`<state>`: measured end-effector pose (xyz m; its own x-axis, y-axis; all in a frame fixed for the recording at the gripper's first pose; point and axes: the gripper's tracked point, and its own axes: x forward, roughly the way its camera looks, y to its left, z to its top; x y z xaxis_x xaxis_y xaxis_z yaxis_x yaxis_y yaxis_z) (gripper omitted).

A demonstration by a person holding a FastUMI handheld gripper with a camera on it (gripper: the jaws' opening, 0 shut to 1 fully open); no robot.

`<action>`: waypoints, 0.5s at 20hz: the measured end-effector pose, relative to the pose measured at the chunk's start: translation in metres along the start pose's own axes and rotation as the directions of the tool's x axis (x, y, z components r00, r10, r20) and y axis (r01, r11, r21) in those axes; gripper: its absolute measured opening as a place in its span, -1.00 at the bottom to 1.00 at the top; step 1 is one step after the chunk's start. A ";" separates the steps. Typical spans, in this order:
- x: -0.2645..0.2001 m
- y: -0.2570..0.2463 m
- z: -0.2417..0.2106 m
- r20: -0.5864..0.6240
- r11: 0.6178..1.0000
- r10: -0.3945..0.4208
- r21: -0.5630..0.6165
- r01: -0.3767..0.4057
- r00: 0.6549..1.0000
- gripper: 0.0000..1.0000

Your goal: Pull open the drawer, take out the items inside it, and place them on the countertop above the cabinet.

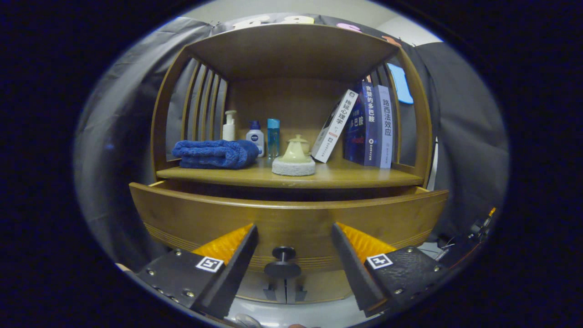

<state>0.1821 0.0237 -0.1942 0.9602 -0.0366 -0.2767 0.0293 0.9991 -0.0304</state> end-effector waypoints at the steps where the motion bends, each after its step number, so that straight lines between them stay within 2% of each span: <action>1: 0.003 0.000 0.000 -0.003 1.000 0.000 -0.003 0.000 1.000 0.97; 10: 0.025 0.004 0.003 -0.022 1.000 -0.004 -0.010 0.004 1.000 0.97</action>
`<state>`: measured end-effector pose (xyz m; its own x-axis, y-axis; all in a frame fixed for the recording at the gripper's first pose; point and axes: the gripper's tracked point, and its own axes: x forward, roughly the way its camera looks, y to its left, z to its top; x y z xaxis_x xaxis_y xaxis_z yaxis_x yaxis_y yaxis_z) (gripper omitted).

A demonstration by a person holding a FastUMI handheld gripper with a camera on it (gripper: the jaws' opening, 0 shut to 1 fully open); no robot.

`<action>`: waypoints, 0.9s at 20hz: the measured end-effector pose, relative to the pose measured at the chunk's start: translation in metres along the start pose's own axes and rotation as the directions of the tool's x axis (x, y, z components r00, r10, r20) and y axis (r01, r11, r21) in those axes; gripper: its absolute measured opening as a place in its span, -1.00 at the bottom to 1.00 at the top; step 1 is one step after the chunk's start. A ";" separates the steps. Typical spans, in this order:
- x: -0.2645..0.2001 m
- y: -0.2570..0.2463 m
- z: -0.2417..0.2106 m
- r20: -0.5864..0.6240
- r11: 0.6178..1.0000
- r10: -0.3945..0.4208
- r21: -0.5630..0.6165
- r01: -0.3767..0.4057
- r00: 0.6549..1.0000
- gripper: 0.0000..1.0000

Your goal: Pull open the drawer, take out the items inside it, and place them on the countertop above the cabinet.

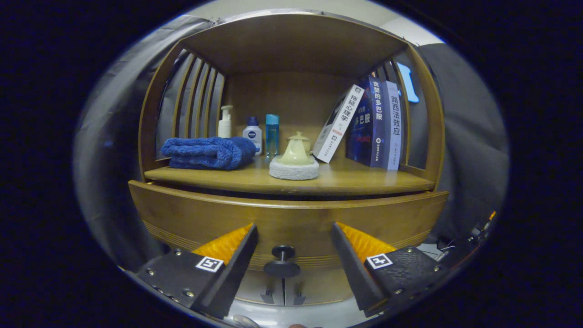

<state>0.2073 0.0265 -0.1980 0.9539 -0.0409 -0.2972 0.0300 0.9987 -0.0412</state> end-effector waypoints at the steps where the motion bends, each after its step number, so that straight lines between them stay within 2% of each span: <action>1: 0.003 0.000 0.000 -0.002 1.000 0.000 0.000 0.000 1.000 0.97; 18: 0.024 -0.002 -0.001 -0.002 1.000 -0.003 -0.006 0.003 1.000 0.97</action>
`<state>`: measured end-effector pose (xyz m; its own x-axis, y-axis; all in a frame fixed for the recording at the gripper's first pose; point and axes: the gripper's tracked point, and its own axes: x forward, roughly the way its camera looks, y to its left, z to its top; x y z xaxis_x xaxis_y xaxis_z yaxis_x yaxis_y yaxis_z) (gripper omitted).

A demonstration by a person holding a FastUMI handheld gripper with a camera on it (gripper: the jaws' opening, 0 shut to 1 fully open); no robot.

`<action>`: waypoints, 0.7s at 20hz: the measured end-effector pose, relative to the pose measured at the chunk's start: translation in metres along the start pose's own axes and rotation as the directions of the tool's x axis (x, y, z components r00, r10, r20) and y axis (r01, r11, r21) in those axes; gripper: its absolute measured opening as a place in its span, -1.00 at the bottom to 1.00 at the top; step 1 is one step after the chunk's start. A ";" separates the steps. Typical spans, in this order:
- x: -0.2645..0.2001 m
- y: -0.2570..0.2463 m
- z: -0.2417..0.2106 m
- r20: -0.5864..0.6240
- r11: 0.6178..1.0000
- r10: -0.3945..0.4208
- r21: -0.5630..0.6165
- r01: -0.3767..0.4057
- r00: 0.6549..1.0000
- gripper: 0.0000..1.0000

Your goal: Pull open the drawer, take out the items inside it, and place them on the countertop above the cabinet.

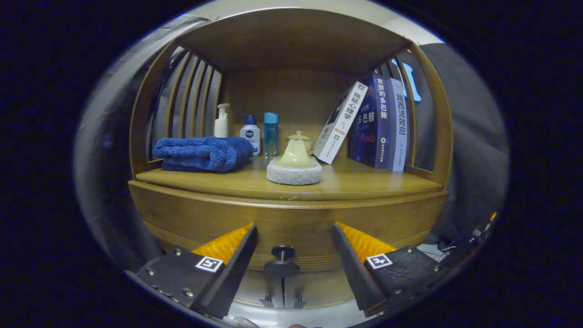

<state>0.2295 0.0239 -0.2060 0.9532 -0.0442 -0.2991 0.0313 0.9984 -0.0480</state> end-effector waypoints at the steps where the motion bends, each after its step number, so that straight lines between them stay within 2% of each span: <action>1: 0.000 0.000 0.001 0.001 1.000 0.000 0.000 0.000 1.000 0.97; 10: -0.004 0.000 0.004 0.003 1.000 0.007 -0.009 -0.007 1.000 0.96; 14: -0.027 -0.002 0.023 0.047 1.000 0.014 0.002 -0.014 0.999 0.96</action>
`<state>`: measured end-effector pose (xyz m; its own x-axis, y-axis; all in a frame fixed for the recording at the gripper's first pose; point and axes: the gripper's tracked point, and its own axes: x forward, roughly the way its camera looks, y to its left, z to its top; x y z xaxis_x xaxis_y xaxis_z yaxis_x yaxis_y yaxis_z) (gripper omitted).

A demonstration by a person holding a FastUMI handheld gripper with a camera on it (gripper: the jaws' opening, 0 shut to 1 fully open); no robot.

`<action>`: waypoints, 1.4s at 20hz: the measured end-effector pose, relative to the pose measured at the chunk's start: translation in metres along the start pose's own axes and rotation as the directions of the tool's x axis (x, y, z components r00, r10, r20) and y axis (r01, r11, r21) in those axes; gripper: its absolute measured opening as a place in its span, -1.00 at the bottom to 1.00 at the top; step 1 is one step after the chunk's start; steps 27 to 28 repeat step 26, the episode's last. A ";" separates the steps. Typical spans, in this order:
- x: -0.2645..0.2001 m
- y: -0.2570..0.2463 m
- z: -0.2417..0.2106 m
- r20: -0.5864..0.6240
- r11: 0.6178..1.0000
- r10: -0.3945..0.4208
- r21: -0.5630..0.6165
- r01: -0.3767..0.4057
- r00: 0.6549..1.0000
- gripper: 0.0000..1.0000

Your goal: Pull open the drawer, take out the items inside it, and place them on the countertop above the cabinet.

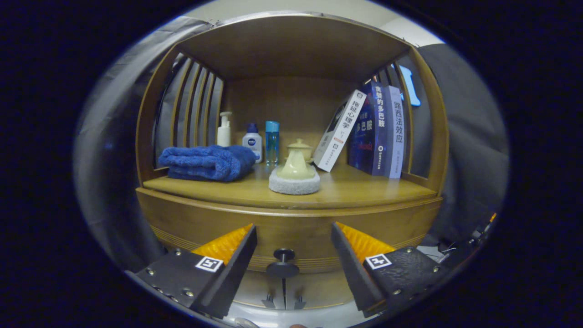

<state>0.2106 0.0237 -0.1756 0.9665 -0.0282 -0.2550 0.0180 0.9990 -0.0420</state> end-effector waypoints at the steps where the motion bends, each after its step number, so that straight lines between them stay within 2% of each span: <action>1: -0.008 0.000 0.005 0.011 1.000 0.004 -0.001 -0.004 1.000 0.96; 9: -0.096 -0.021 0.053 0.125 0.999 0.017 -0.032 -0.013 0.992 0.95; 13: -0.141 -0.044 0.078 0.189 1.000 -0.027 0.002 0.027 0.982 0.96; 18: -0.192 -0.074 0.078 0.204 0.996 -0.081 0.057 0.071 0.976 0.95; 23: -0.225 -0.102 0.077 0.209 0.990 -0.124 0.090 0.108 0.970 0.95; 28: -0.234 -0.115 0.078 0.210 0.988 -0.141 0.096 0.123 0.967 0.95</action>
